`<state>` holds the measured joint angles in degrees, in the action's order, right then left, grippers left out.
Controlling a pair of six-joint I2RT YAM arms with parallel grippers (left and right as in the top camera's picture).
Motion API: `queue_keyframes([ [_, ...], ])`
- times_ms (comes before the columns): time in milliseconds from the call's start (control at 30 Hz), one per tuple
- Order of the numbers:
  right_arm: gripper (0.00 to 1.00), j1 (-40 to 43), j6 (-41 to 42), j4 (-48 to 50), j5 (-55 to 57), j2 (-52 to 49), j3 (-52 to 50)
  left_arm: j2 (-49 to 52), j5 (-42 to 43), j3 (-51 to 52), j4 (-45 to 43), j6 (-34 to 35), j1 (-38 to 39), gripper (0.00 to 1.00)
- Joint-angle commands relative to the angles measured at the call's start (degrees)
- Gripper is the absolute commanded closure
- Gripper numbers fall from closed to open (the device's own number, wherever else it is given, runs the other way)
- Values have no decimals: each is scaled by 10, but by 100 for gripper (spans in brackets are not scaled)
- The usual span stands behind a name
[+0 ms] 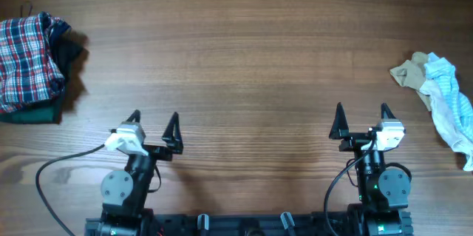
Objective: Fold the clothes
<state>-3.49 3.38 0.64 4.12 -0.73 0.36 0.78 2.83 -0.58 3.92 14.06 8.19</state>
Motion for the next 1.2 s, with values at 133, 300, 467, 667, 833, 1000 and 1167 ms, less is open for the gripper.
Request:
queue_keyframes([
  [133, 0, 0, -4, 2, -3, 5, -1, -7, -6, 2, 4, -3, -5, 0],
  [300, 0, 0, -4, 2, -3, 5, -1, -6, -6, 2, 4, -3, -42, 0],
  [467, 0, 0, -4, 2, -3, 5, -1, -6, -6, 2, 4, -3, -42, 0],
  [667, 0, 0, -4, 2, -3, 5, -1, -6, -6, 2, 4, -3, -42, 0],
  [833, 0, 0, -4, 2, -3, 5, -1, -5, -6, 2, 4, -3, -42, 0],
  [1000, 0, 0, -4, 2, -3, 5, -1, -5, -6, 2, 4, -3, -42, 0],
  [1167, 0, 0, -4, 2, -3, 5, -1, -5, -6, 2, 4, -3, -42, 0],
])
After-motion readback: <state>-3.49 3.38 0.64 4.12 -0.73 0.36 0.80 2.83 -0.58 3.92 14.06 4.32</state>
